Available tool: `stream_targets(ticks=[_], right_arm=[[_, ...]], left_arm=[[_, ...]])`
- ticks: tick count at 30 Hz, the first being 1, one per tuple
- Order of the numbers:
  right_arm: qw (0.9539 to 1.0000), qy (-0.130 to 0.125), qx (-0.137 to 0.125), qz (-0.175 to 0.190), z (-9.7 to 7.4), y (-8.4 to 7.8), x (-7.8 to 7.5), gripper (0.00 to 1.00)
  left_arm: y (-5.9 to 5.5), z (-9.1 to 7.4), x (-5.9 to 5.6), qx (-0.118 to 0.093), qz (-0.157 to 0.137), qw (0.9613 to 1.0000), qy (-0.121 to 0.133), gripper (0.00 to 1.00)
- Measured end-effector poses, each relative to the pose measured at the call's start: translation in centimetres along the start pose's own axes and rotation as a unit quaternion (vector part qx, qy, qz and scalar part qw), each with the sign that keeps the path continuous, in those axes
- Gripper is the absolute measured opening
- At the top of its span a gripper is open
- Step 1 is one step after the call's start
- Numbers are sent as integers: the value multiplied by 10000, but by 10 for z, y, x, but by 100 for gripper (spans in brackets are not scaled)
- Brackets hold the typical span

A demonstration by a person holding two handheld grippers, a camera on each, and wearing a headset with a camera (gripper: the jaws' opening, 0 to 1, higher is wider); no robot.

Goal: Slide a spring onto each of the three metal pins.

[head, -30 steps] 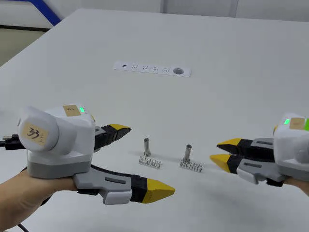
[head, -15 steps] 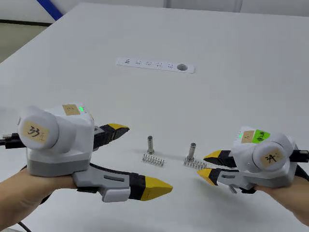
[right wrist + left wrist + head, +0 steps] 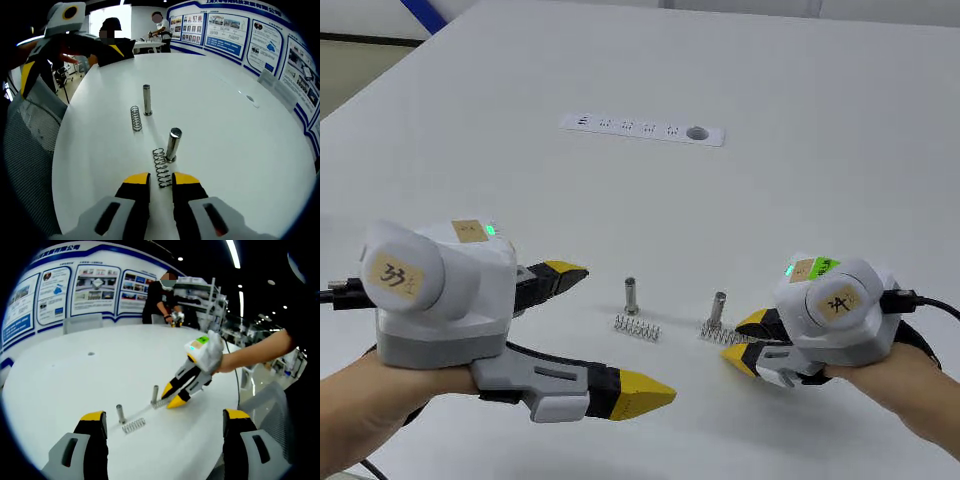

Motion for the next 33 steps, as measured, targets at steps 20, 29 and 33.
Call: stream_targets(ticks=[20,29,33], right_arm=[[9993,256,-28,-268,-20,9,19,10],[9932,573,-369,-946,-79,33,38,10],[9894,767,-441,-1148,-103,46,45,10]], left_arm=[[10,-9,-2,37,236,9997,69,95],[15,3,-17,264,713,9967,-271,80],[35,12,-27,-21,927,9948,-421,71]])
Point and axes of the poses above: the centre of the closed fingertips' face, and the gripper's own axes: z roughly forward along the fingers, x roughly to its left, y roughly out of its top, the point moved 8 cm from there along -z, roughly backward along the fingers, and after that the axes turned 13 degrees about z, right-handed, at the moved point
